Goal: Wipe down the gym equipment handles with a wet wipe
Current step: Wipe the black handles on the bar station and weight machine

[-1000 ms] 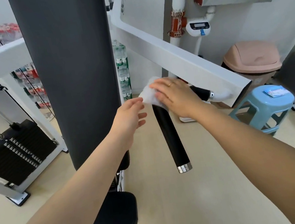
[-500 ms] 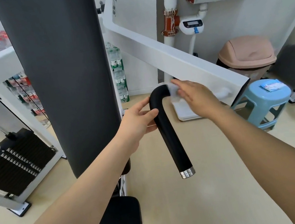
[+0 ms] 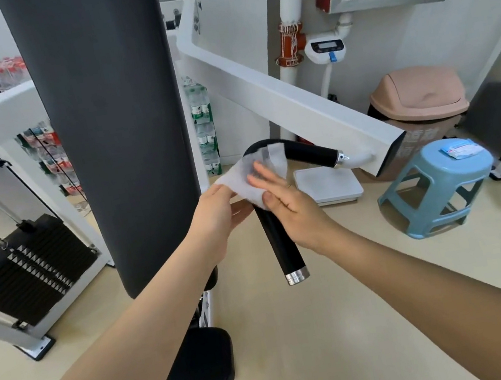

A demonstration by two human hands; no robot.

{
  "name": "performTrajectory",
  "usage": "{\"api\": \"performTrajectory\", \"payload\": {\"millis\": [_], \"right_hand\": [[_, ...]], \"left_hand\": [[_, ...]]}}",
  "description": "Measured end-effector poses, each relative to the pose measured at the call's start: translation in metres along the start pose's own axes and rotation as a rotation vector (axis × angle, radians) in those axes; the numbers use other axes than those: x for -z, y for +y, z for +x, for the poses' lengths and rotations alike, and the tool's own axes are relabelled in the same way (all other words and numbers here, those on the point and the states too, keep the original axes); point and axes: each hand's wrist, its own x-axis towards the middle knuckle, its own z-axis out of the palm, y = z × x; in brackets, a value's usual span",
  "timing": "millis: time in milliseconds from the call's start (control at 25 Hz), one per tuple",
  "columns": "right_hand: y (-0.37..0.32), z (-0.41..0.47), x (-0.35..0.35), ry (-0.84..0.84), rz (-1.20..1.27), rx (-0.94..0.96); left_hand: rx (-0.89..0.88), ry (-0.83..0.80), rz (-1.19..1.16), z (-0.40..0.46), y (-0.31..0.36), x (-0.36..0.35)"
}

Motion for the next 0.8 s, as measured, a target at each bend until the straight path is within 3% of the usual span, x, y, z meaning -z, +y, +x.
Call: {"api": "performTrajectory", "payload": {"millis": [160, 280, 480, 600, 800], "right_hand": [[0.001, 0.015, -0.004, 0.090, 0.125, -0.218], [0.002, -0.003, -0.005, 0.055, 0.021, -0.231], [-0.001, -0.073, -0.005, -0.005, -0.358, -0.071], [-0.014, -0.094, -0.012, 0.047, -0.596, 0.165], [-0.077, -0.084, -0.047, -0.207, -0.234, 0.026]], "left_hand": [[-0.026, 0.141, -0.156, -0.020, -0.007, -0.008], [-0.051, 0.146, -0.125, -0.033, -0.015, -0.012], [0.012, 0.143, -0.098, -0.063, -0.044, -0.021], [0.039, 0.102, -0.091, -0.089, -0.058, -0.013], [-0.159, 0.027, 0.096, -0.140, -0.059, 0.053]]}}
